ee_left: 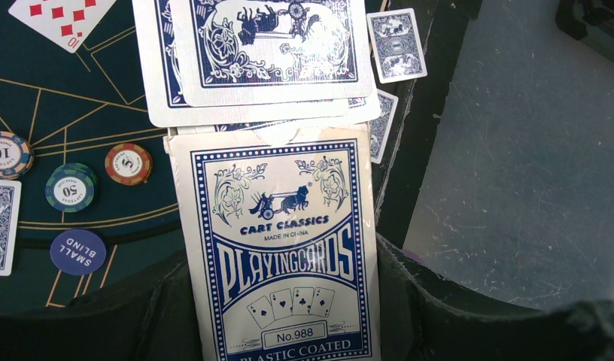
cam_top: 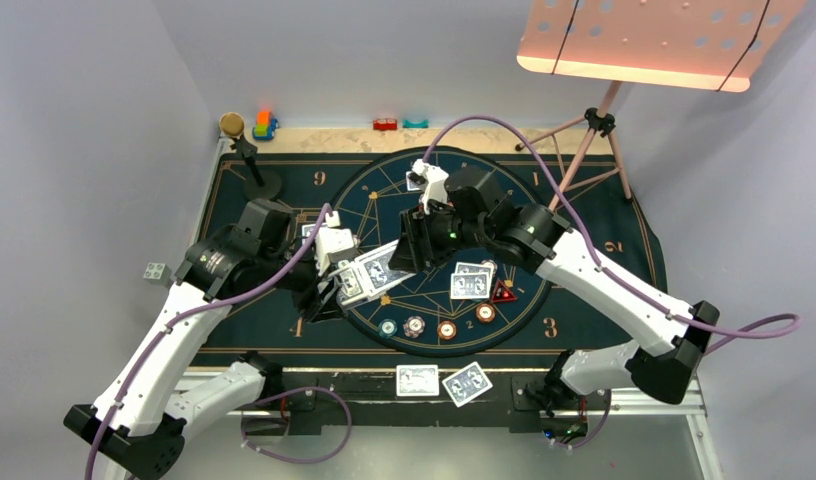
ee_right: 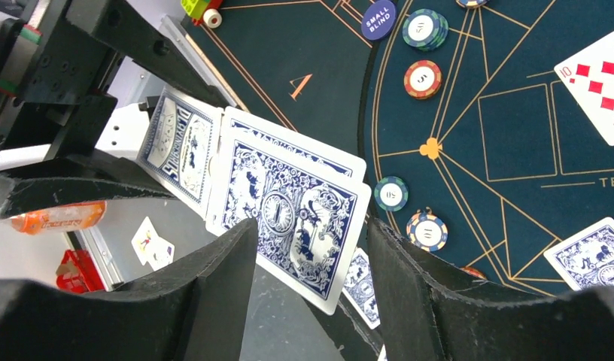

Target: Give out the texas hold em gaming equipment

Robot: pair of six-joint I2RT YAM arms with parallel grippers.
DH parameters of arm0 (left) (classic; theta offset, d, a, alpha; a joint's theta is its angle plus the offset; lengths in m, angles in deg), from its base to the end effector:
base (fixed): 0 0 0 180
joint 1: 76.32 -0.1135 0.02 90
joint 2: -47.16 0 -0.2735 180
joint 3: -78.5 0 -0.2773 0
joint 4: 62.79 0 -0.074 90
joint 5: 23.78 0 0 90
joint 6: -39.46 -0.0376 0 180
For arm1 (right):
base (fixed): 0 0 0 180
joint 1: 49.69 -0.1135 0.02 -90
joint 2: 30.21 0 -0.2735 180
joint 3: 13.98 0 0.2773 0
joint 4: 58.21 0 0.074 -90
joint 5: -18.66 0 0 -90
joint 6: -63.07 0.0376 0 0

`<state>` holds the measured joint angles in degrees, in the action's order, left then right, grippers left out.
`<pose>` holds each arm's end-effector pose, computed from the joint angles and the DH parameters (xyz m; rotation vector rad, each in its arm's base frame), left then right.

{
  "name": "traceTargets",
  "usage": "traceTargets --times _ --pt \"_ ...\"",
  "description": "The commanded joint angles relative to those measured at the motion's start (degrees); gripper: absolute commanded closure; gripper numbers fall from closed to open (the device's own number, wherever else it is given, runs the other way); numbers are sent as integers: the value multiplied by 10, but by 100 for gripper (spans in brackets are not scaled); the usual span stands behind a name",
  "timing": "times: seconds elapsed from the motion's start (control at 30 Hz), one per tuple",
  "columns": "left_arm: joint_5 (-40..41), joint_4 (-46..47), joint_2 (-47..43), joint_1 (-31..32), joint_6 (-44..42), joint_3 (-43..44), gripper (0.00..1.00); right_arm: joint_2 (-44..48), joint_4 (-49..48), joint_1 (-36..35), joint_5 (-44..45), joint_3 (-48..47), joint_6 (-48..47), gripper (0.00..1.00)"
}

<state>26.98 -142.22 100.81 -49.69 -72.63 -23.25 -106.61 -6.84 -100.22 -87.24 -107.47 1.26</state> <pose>0.1408 -0.0972 0.3649 1.2461 2.0898 -0.8915 0.1902 0.2472 0.3988 -0.6247 2.2693 1.0403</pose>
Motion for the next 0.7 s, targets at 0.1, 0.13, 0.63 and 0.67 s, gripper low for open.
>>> traceTargets --times 0.1,0.13,0.63,0.67 --pt "-26 21 -8 -3 -1 15 100 34 2 -2 16 4 -1 39" --pt "-27 21 -8 -3 0 15 100 36 -3 -2 13 10 2 38" --pt "-26 19 -13 -3 0 14 100 47 -73 -2 2 66 49 36" --pt "-25 19 -13 -3 0 13 100 49 -69 -2 6 66 48 36"
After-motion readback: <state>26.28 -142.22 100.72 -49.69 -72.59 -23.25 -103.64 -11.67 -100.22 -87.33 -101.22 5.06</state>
